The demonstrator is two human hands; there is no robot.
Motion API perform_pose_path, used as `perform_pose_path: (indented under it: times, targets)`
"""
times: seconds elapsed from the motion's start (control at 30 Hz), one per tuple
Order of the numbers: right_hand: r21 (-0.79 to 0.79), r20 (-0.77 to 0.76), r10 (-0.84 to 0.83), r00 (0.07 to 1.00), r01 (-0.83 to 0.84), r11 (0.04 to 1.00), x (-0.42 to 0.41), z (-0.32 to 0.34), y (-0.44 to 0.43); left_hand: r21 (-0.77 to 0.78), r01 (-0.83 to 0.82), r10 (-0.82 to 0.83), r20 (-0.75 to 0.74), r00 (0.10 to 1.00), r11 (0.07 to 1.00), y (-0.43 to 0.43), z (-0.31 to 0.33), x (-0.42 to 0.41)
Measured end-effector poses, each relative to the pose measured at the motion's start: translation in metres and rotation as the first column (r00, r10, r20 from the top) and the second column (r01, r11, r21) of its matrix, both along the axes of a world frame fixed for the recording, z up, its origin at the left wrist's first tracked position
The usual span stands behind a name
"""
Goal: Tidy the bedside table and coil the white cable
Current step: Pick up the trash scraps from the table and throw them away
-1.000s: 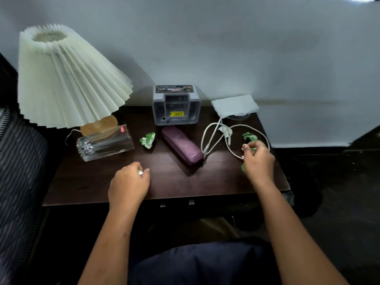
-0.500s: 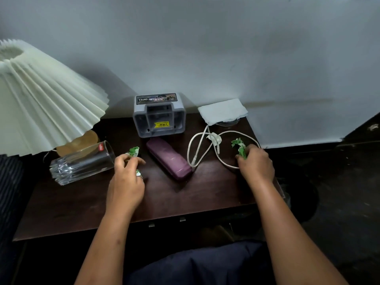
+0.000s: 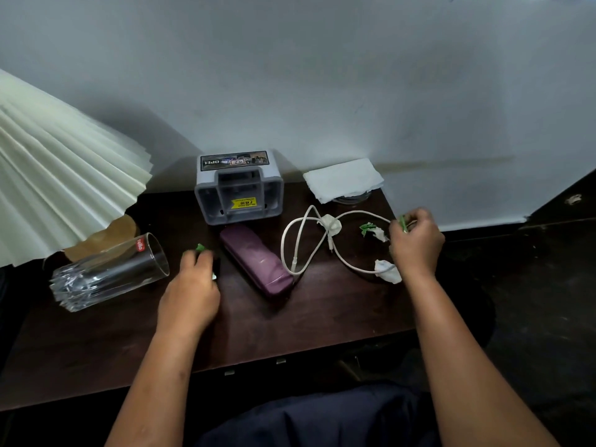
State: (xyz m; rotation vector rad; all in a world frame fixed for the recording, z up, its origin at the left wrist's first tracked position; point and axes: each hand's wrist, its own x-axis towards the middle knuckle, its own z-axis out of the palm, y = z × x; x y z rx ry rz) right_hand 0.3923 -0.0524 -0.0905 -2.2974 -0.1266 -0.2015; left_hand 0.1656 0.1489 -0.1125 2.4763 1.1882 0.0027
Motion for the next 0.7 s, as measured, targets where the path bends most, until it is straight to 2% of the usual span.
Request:
perform_pose_path:
  times: [0.1,0.17,0.27,0.33,0.5,0.7]
  targets:
    - [-0.187,-0.078,0.139,0.987,-0.151,0.971,-0.002,-0.007,0.005,0.045,0.031,-0.035,0.094,0.995,0.999,0.001,-0.003,0.002]
    - [-0.366,-0.162,0.221,0.962,-0.267,0.892,-0.006,-0.012,0.008,0.057,0.032,-0.042,0.191,0.981,0.998,-0.002,-0.002,0.005]
    - [-0.478,-0.188,0.212,0.959,-0.278,0.833,-0.008,-0.015,0.015,0.146,-0.048,0.001,0.307,0.952,0.988,-0.006,0.010,0.011]
    - [-0.457,-0.137,0.216,0.967,-0.255,0.852,-0.008,-0.015,0.018,0.191,-0.090,0.012,0.376,0.927,0.977,-0.010,0.020,0.015]
    - [-0.248,-0.081,0.289,0.954,-0.300,0.921,-0.010,-0.011,0.032,0.192,-0.087,-0.011,0.459,0.889,0.978,-0.019,0.031,0.020]
    - [-0.255,-0.135,0.330,0.934,-0.354,0.900,-0.013,-0.021,0.038,0.188,0.004,-0.100,0.505,0.858,0.982,-0.027,0.037,0.026]
